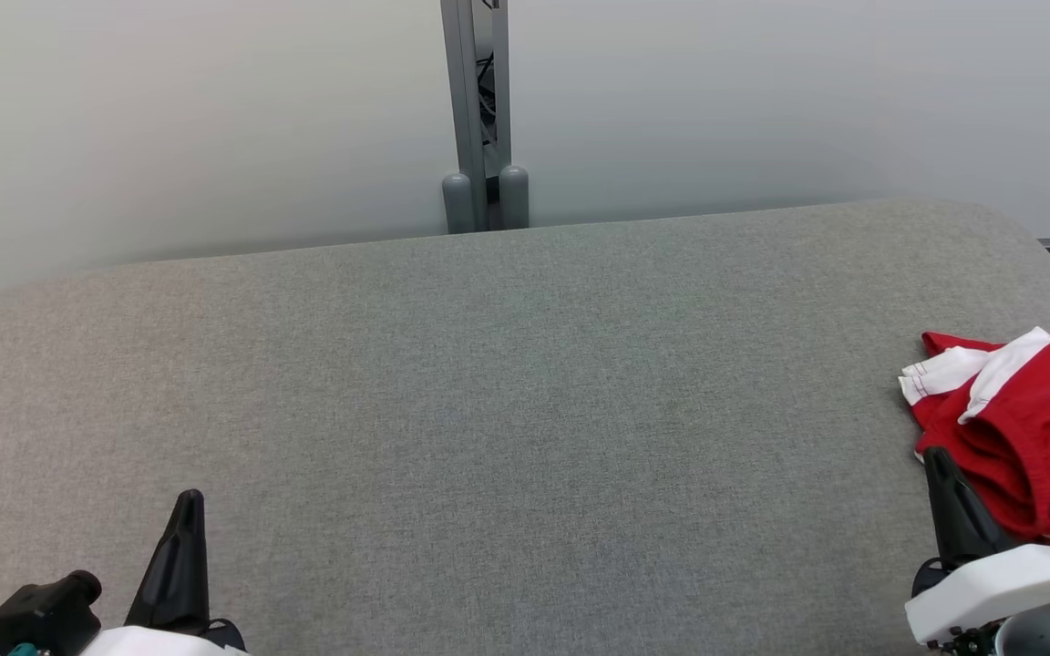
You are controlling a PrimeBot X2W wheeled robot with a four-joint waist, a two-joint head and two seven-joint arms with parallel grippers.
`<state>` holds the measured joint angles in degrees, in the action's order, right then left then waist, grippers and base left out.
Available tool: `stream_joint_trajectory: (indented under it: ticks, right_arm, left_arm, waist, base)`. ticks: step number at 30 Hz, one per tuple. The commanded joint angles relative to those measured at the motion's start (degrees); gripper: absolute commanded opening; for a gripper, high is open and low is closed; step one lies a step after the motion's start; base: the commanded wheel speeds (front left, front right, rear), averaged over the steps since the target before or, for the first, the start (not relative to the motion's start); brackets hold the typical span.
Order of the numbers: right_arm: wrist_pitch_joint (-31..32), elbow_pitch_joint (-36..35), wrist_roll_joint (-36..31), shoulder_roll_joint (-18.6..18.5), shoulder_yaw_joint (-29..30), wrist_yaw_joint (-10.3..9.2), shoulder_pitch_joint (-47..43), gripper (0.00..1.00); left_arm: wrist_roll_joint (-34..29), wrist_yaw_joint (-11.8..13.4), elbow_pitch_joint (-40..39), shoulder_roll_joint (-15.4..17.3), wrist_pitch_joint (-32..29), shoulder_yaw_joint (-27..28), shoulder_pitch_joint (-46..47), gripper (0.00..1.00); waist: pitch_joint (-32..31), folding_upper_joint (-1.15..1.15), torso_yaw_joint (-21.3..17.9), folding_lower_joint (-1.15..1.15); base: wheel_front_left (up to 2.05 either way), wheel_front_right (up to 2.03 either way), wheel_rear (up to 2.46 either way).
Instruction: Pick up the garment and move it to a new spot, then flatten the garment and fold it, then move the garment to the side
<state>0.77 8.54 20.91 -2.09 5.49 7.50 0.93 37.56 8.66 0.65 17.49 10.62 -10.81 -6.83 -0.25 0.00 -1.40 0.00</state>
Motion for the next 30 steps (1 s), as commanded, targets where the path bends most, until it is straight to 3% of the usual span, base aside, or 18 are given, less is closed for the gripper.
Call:
stream_joint_trajectory:
  ticks: [1, 30]
  right_arm:
    - [0.66, -0.39, 1.84, -0.47, 0.86, 0.0, 1.98, 0.0]
    - [11.78, 4.19, 26.42, -0.8, 9.34, 0.0, 5.91, 0.0]
  left_arm:
    - [1.57, -0.49, -0.63, 0.49, 0.32, 0.35, 1.42, 0.0]
    - [22.28, -6.48, 2.27, -5.2, 1.97, -0.29, 4.22, 0.0]
  waist:
    - [0.0, 0.0, 0.01, 0.0]
    - [0.09, 0.0, 0.39, 0.0]
  base:
    - [0.0, 0.0, 0.0]
    - [0.0, 0.0, 0.0]
